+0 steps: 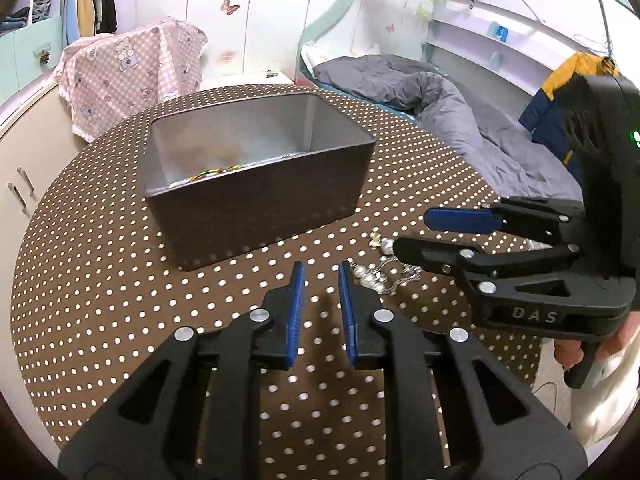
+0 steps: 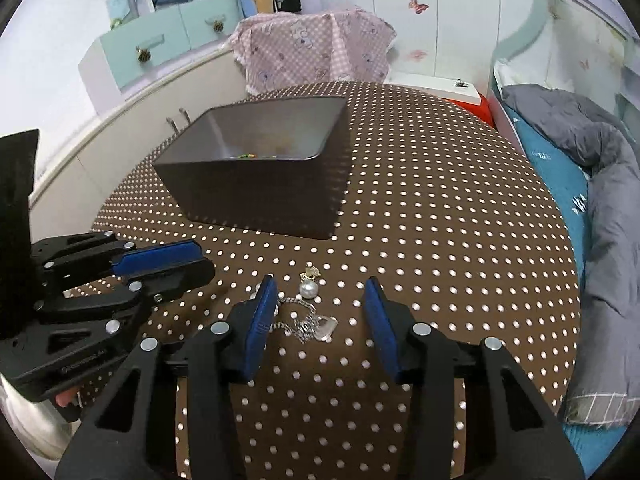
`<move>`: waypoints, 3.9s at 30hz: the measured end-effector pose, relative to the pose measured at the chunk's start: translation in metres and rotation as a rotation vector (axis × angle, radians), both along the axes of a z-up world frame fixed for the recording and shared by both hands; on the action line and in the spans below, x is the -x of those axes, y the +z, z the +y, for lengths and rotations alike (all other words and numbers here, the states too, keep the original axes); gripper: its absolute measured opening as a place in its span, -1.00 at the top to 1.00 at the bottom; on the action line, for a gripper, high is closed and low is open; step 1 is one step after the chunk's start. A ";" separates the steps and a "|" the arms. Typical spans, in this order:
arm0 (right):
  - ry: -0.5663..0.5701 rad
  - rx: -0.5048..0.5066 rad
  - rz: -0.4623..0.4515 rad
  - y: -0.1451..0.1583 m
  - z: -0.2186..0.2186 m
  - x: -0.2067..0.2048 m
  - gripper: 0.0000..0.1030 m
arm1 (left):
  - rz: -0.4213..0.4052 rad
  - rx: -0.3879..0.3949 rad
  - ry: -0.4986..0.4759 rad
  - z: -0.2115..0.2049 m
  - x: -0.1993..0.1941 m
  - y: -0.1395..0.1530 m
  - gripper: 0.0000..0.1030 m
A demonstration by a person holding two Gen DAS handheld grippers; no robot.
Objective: Organize jewelry
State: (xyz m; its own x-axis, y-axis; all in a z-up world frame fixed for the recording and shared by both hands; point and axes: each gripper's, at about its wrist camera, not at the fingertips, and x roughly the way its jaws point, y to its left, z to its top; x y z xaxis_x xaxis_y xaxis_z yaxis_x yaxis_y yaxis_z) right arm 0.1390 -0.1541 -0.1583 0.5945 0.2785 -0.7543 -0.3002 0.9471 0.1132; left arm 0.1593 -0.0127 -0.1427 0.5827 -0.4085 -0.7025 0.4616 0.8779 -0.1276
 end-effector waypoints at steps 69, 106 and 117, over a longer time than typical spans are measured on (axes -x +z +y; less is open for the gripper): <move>0.000 -0.022 -0.197 0.072 -0.005 -0.009 0.82 | -0.182 0.062 0.060 0.015 -0.015 0.073 0.82; 0.044 -0.038 -0.168 0.081 0.015 -0.057 -0.25 | -0.002 0.026 0.240 0.044 -0.079 0.062 0.80; 0.025 -0.035 -0.192 0.087 0.011 -0.042 -0.52 | -0.033 0.007 0.248 0.040 -0.064 0.071 0.80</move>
